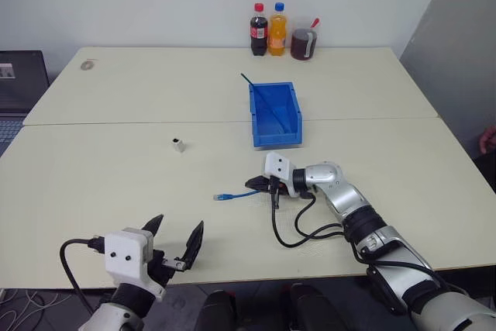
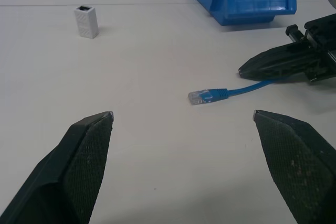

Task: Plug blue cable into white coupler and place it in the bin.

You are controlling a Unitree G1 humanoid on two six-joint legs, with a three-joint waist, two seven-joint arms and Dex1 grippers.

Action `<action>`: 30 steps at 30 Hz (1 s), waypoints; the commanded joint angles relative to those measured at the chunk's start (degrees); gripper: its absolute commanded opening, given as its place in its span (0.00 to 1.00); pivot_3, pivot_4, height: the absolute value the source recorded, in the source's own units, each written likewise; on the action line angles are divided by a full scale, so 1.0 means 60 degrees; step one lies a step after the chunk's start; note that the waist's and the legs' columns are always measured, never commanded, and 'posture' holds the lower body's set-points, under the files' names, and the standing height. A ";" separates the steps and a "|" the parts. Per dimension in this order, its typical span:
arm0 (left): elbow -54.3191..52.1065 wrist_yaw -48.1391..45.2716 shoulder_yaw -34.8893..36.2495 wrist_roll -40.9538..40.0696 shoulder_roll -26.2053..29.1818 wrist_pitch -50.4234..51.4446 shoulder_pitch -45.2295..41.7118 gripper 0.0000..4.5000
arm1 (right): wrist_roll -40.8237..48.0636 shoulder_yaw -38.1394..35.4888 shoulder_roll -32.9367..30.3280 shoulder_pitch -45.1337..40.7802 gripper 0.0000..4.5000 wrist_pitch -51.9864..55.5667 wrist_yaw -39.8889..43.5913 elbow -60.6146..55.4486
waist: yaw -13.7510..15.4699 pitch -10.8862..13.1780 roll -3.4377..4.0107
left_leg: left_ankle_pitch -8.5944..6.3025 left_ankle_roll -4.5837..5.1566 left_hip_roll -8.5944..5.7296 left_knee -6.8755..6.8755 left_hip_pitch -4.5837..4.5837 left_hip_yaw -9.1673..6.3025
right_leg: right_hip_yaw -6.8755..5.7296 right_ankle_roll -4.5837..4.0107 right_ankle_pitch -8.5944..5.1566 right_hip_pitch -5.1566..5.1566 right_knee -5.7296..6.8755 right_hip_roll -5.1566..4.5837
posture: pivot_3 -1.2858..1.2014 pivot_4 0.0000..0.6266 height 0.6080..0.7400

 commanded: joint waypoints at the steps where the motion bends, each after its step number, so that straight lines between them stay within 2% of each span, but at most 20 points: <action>1: -0.0267 -0.0096 0.0057 -0.0191 0.0096 -0.0017 0.0000 1.00 | 0.0614 -0.0469 0.0080 -0.0247 0.01 0.0423 0.0051 -0.0759 | 0.0000 0.0000 0.0000 | 0.0000 0.0000 0.0000 0.0000 0.0000 0.0000 | 0.0001 0.0000 0.0000 0.0000 0.0000 0.0000 | 0.52 0.24 1.00; 6: -0.0253 -0.0263 0.0183 -0.0231 0.0256 0.0027 -0.0012 1.00 | 0.1434 -0.0528 -0.0283 0.0073 0.01 0.1828 0.0879 -0.2598 | 0.0003 0.0001 0.0002 | 0.0000 0.0000 0.0002 -0.0001 -0.0003 -0.0003 | -0.0003 0.0000 0.0000 -0.0003 0.0000 0.0000 | 0.52 0.24 1.00; 10: 0.0046 -0.1024 0.0699 -0.0522 0.1127 0.0100 -0.0469 1.00 | 0.2236 -0.0605 -0.1032 0.0433 0.01 0.3308 0.1521 -0.4348 | 0.0102 0.0002 0.0003 | 0.0000 0.0000 0.0001 -0.0001 -0.0006 -0.0016 | -0.0019 -0.0001 -0.0002 -0.0003 0.0000 0.0000 | 0.52 0.24 1.00; 11: 0.0324 -0.1509 0.0866 -0.0590 0.1651 0.0099 -0.0764 1.00 | 0.2459 -0.0647 -0.1332 0.0538 0.01 0.3677 0.1744 -0.4698 | 0.0106 0.0002 0.0003 | 0.0000 0.0000 0.0001 -0.0001 -0.0006 -0.0016 | -0.0020 -0.0002 -0.0002 -0.0003 0.0000 0.0000 | 0.52 0.24 1.00; 12: 0.0722 -0.2103 0.1036 -0.0668 0.2276 0.0079 -0.1211 1.00 | 0.2674 -0.0718 -0.1696 0.0690 0.09 0.3946 0.1999 -0.5064 | 0.0121 0.0004 0.0009 | 0.0000 0.0000 0.0001 0.0000 -0.0004 -0.0014 | -0.0017 -0.0002 -0.0002 -0.0003 0.0000 0.0000 | 0.52 0.24 1.00; 13: 0.1155 -0.2671 0.1204 -0.0728 0.2834 -0.0037 -0.1656 1.00 | 0.2842 -0.0771 -0.2006 0.0838 0.12 0.4166 0.2159 -0.5403 | 0.0192 0.0005 0.0011 | 0.0000 0.0000 -0.0005 0.0000 0.0000 -0.0013 | -0.0019 -0.0002 -0.0002 -0.0002 0.0005 0.0003 | 0.52 0.24 1.00; 15: 0.2236 -0.3685 0.1354 -0.0817 0.3878 -0.0336 -0.2794 1.00 | 0.3132 -0.0897 -0.2607 0.1128 0.25 0.4587 0.2319 -0.6066 | 0.0267 0.0012 0.0021 | 0.0002 0.0001 -0.0003 0.0002 -0.0001 -0.0023 | -0.0035 -0.0006 -0.0002 -0.0004 0.0006 0.0017 | 0.52 0.24 1.00; 19: 0.4742 -0.5816 0.0718 -0.0858 0.5317 -0.0715 -0.5242 1.00 | 0.3494 -0.1196 -0.3489 0.1656 0.51 0.5291 0.2154 -0.7168 | 0.0270 0.0013 0.0023 | 0.0002 0.0000 -0.0007 0.0003 -0.0005 -0.0007 | -0.0039 0.0000 0.0002 -0.0004 0.0002 0.0017 | 0.52 0.24 1.00; 20: 0.5481 -0.6356 0.0355 -0.0708 0.5551 -0.0810 -0.5901 1.00 | 0.3572 -0.1299 -0.3610 0.1764 0.54 0.5471 0.2002 -0.7375 | 0.0246 0.0013 0.0023 | 0.0002 0.0000 -0.0008 0.0003 -0.0006 -0.0002 | -0.0039 0.0001 0.0002 -0.0006 0.0002 0.0017 | 0.52 0.24 1.00; 23: 0.7331 -0.7822 -0.0676 -0.0306 0.5851 -0.1266 -0.7545 1.00 | 0.3723 -0.1514 -0.3817 0.1986 0.75 0.5852 0.1581 -0.7827 | 0.0183 0.0013 0.0022 | 0.0002 0.0000 -0.0009 -0.0001 -0.0022 0.0023 | -0.0031 0.0012 0.0009 -0.0034 0.0000 0.0017 | 0.52 0.24 1.00; 26: 0.8996 -0.9129 -0.1705 0.0056 0.5670 -0.1633 -0.9152 1.00 | 0.3850 -0.1777 -0.3941 0.2271 0.92 0.6241 0.1099 -0.8292 | 0.0197 0.0012 0.0021 | 0.0002 0.0000 -0.0005 0.0000 -0.0039 0.0035 | -0.0025 0.0018 0.0013 -0.0058 0.0004 0.0020 | 0.52 0.24 1.00; 28: 1.0071 -0.9803 -0.2283 0.0376 0.5464 -0.1941 -1.0047 1.00 | 0.3972 -0.1994 -0.3962 0.2508 1.00 0.6550 0.0682 -0.8648 | 0.0244 0.0012 0.0021 | 0.0002 0.0000 -0.0006 0.0002 -0.0044 0.0029 | -0.0031 0.0015 0.0017 -0.0059 0.0008 0.0024 | 0.52 0.24 1.00; 30: 1.1059 -1.0334 -0.2721 0.0779 0.5255 -0.2576 -1.0720 1.00 | 0.4014 -0.2144 -0.4005 0.2749 1.00 0.6737 0.0267 -0.9011 | 0.0257 0.0012 0.0020 | 0.0002 0.0000 -0.0007 0.0002 -0.0049 0.0024 | -0.0035 0.0017 0.0016 -0.0058 0.0007 0.0028 | 0.52 0.24 1.00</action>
